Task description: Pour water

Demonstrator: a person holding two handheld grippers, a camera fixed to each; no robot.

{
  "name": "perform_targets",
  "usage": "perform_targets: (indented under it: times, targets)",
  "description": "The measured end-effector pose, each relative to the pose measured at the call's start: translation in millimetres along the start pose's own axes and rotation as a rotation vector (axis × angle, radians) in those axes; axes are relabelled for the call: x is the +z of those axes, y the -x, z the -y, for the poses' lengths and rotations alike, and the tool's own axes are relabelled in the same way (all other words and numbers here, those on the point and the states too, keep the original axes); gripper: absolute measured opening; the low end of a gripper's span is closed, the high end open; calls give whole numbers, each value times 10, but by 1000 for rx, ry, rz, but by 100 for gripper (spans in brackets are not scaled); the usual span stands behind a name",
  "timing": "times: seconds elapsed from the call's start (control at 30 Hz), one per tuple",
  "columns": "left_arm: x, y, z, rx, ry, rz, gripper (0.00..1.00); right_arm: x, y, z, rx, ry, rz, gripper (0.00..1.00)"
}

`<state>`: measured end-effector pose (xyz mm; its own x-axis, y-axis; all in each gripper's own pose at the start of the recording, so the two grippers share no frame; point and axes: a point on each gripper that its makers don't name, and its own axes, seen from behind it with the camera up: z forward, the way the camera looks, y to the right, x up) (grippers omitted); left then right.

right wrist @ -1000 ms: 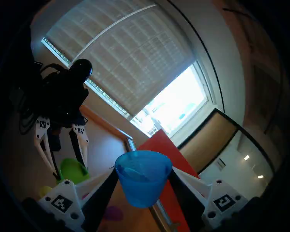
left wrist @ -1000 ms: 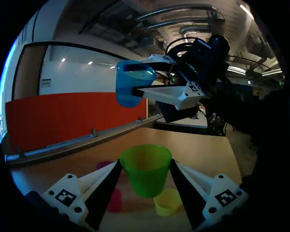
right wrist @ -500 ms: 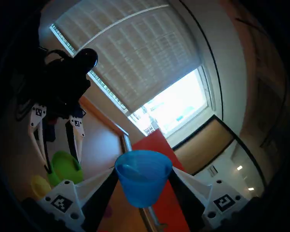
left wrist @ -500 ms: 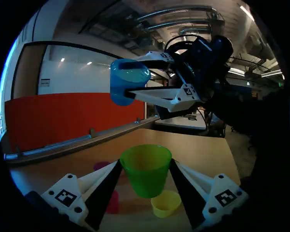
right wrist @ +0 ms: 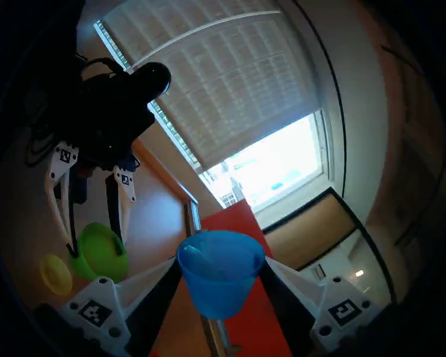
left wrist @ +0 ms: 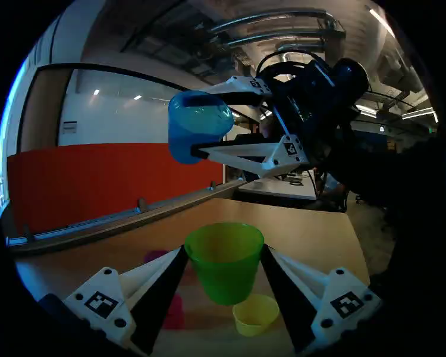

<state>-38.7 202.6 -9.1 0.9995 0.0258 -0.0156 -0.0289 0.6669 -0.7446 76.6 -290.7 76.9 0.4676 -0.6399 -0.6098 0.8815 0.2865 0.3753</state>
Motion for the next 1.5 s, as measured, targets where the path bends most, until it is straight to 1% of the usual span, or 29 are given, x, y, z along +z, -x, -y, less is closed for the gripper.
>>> perform_targets:
  times: [0.57,0.87,1.5]
  targets:
    - [11,-18,-19,1,5,-5,88,27,-18,-15,-99,9,11,91]
    - [27,-1,-21,0,4,-4,88,19,-17,-38,-129,17,14,91]
    - [28,-5,-5,7,-5,-9,88,9,-28,-86,-167,30,18,91]
